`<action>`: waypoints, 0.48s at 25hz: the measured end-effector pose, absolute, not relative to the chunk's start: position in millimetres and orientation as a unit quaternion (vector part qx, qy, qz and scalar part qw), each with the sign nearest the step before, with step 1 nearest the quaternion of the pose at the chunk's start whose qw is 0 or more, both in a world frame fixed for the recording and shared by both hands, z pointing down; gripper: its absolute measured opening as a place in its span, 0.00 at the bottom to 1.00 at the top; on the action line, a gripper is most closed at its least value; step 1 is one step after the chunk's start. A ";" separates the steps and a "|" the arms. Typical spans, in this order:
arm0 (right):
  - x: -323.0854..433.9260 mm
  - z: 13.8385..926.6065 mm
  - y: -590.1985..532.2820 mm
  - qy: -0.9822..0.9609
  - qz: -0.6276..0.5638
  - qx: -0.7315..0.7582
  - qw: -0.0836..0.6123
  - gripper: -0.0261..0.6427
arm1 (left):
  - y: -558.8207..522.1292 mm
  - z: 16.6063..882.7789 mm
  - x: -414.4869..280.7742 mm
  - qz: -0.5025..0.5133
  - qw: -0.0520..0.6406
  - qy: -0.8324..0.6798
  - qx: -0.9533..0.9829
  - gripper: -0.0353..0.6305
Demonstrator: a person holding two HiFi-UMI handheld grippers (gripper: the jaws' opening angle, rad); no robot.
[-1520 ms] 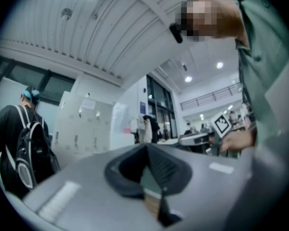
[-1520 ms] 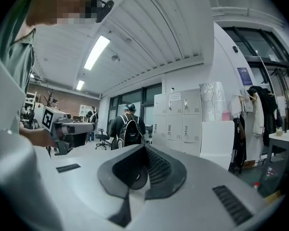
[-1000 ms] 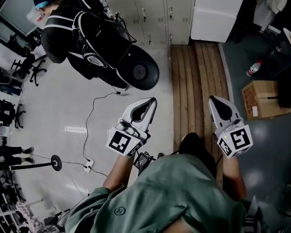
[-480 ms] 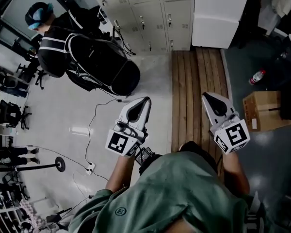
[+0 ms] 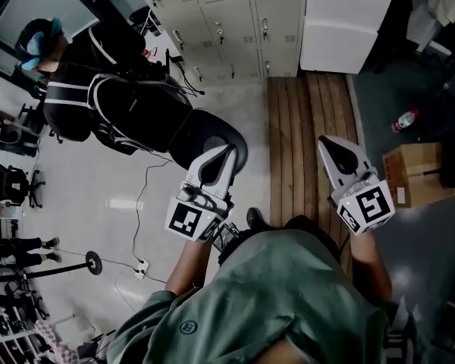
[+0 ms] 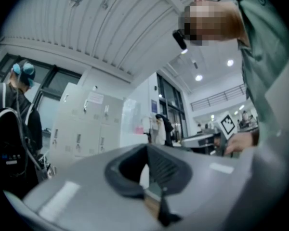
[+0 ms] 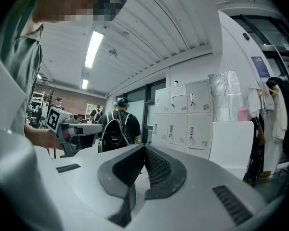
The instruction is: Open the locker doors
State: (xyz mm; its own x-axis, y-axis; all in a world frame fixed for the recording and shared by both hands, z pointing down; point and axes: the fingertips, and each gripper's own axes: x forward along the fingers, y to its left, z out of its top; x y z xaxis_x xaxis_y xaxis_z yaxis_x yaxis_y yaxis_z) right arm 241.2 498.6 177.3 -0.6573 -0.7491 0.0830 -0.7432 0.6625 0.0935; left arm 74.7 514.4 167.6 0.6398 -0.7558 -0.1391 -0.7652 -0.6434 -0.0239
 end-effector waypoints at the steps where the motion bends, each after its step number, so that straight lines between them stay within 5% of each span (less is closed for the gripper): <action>1: 235.9 179.9 493.6 -0.908 -0.024 0.415 0.054 0.04 | 507.9 170.1 71.2 0.055 0.045 0.416 -0.907 0.06; 12: 182.6 179.1 443.8 -0.890 -0.033 0.452 0.047 0.04 | 446.1 161.7 23.1 0.068 0.061 0.373 -0.923 0.06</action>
State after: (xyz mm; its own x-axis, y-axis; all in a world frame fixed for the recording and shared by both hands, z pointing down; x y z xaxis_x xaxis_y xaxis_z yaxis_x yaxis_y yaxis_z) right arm 182.6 443.8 179.1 -0.5871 -0.8077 0.0540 -0.8015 0.5894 0.1014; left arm 23.1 446.1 161.7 0.7126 -0.6803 -0.1716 -0.6969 -0.7145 -0.0612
